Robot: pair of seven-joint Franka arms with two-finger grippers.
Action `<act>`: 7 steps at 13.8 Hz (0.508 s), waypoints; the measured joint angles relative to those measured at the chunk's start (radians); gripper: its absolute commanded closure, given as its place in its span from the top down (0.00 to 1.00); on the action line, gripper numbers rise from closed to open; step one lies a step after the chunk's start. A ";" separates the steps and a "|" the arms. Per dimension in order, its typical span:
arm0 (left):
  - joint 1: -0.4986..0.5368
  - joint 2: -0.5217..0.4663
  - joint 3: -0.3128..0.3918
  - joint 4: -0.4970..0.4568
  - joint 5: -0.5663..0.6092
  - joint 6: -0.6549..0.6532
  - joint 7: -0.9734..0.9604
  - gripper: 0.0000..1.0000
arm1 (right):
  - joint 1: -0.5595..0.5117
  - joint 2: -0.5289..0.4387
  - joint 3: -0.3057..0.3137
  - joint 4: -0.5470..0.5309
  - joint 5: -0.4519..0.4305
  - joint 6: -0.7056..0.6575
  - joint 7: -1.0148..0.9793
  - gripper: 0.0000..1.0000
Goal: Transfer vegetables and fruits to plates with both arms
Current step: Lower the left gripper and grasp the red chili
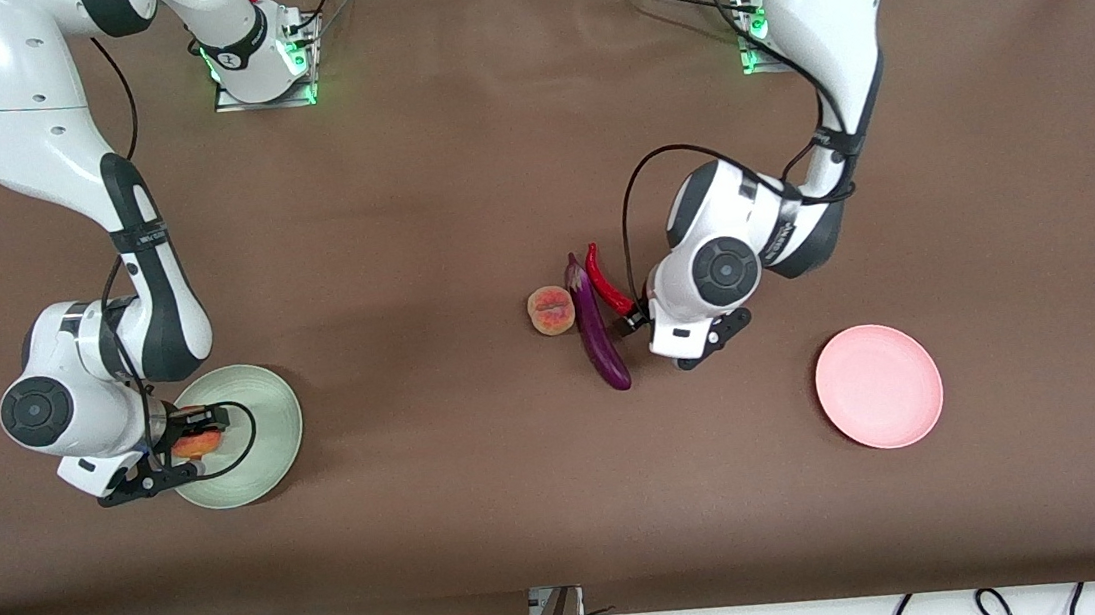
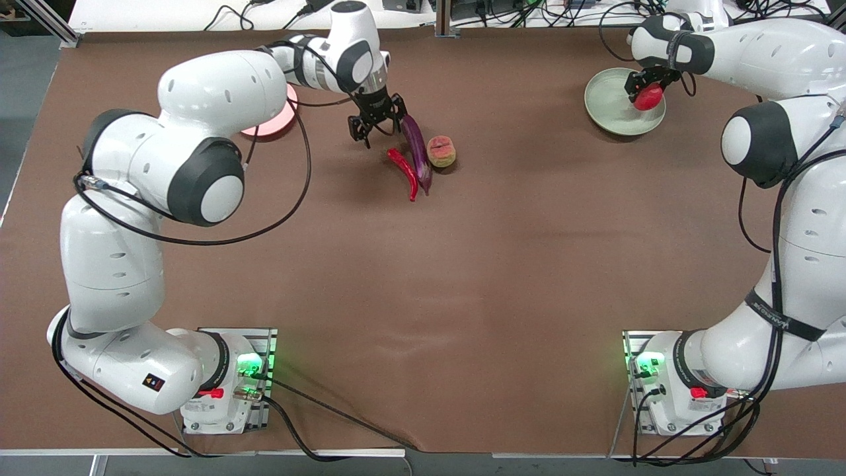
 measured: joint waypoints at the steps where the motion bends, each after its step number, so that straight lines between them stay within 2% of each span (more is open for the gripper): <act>1: -0.005 0.011 0.000 0.000 0.000 0.002 -0.002 1.00 | -0.001 0.002 0.000 0.000 0.000 0.001 0.000 0.47; 5: -0.017 0.035 0.000 0.000 0.000 0.023 -0.008 1.00 | -0.001 0.006 0.001 0.000 0.000 0.017 0.000 0.49; 6: -0.023 0.043 0.000 0.000 0.000 0.036 -0.015 1.00 | -0.001 0.010 0.001 0.000 0.000 0.023 0.000 0.64; 7: -0.028 0.052 0.000 0.000 0.000 0.049 -0.019 0.99 | -0.001 0.014 0.001 -0.001 0.000 0.026 0.000 0.70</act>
